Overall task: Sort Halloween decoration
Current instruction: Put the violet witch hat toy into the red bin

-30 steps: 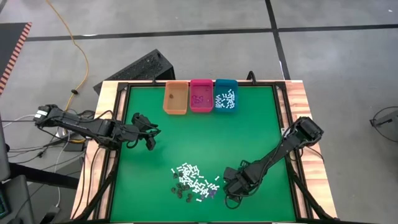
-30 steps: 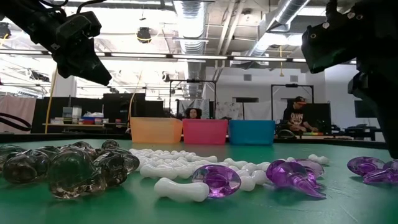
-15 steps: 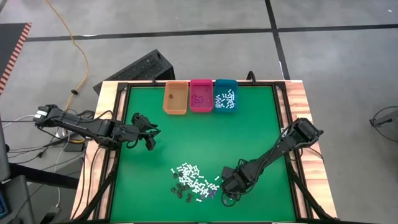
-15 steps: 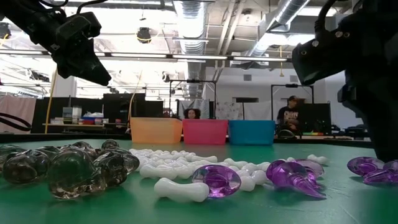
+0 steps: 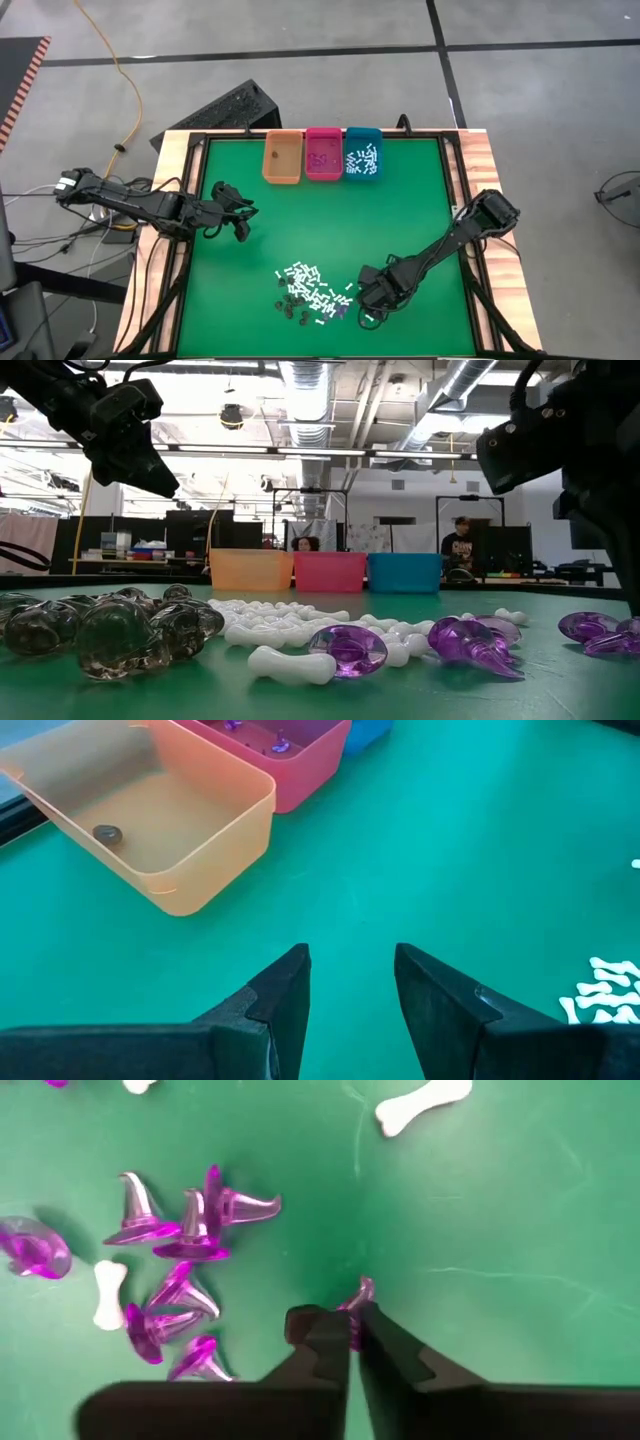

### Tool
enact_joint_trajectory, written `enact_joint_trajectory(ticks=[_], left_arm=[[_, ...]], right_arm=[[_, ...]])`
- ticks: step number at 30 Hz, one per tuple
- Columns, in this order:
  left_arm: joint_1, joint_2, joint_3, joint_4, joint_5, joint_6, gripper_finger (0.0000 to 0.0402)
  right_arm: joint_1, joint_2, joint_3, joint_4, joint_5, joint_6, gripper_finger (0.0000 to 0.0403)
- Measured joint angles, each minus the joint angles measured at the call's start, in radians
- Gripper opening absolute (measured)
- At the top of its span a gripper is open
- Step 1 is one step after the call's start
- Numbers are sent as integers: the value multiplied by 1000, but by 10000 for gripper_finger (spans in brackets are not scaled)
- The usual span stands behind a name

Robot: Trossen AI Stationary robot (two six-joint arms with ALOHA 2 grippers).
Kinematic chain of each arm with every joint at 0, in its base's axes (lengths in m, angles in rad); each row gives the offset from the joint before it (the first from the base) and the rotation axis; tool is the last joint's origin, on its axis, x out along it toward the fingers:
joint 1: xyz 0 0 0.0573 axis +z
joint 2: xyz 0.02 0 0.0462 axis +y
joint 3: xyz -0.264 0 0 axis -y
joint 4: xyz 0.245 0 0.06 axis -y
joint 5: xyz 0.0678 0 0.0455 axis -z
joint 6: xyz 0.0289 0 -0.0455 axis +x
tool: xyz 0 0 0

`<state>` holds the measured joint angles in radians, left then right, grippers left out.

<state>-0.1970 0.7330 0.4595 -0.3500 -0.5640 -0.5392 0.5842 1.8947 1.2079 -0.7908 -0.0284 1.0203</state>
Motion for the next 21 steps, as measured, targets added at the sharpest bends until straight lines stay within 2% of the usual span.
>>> enact_joint_trajectory(ticks=[4,12,21], left_arm=[[0,0,0,0,0,0,138],[0,0,0,-1,0,0,138],[0,0,0,-5,-1,3,138]], right_arm=[[-6,2,13,-14,3,-19,16],[-33,6,99,-118,46,-104,16],[-108,-69,142,-143,131,-205,16]])
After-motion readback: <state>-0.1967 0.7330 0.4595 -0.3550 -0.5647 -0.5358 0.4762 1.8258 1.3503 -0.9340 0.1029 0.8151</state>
